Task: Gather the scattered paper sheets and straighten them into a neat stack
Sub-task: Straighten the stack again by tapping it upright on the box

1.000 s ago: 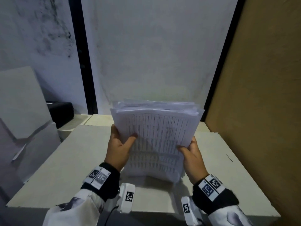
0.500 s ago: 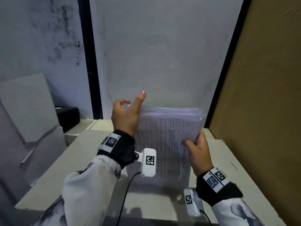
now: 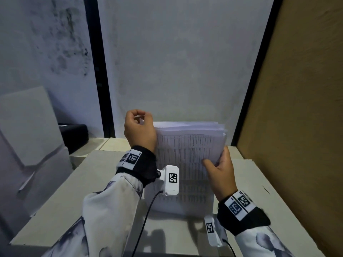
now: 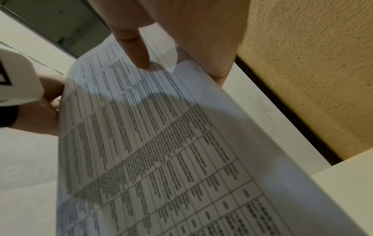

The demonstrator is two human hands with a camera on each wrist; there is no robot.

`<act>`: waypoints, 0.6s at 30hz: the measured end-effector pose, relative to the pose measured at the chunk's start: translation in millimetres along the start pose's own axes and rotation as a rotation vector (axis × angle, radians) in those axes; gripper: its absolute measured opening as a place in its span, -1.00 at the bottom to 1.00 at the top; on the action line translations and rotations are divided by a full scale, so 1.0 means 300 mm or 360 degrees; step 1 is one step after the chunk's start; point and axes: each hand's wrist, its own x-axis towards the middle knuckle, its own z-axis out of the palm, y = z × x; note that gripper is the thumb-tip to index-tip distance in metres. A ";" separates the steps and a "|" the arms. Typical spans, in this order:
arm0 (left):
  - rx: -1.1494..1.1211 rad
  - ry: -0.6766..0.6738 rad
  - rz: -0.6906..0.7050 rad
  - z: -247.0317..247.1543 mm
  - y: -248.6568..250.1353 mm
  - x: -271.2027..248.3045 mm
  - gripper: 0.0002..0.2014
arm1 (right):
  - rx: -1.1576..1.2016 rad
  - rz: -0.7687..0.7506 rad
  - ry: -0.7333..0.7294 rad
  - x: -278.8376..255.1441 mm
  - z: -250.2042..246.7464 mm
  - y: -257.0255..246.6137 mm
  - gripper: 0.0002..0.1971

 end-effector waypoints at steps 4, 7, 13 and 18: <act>0.0065 0.0095 -0.0029 -0.003 -0.015 0.048 -0.95 | -0.0006 0.0023 -0.0073 0.006 -0.001 0.012 -0.63; 0.0010 0.0099 -0.0178 -0.002 -0.021 0.061 -0.88 | 0.0066 0.0071 -0.0136 0.010 -0.002 0.021 -0.70; -0.0301 -0.0769 -0.0218 -0.089 -0.049 0.008 -0.28 | 0.0218 0.0056 0.0036 0.022 -0.037 0.035 -0.70; 0.0238 -0.1144 -0.0240 -0.180 -0.198 -0.110 -0.59 | 0.0235 0.0114 0.0108 0.001 -0.024 0.017 -0.77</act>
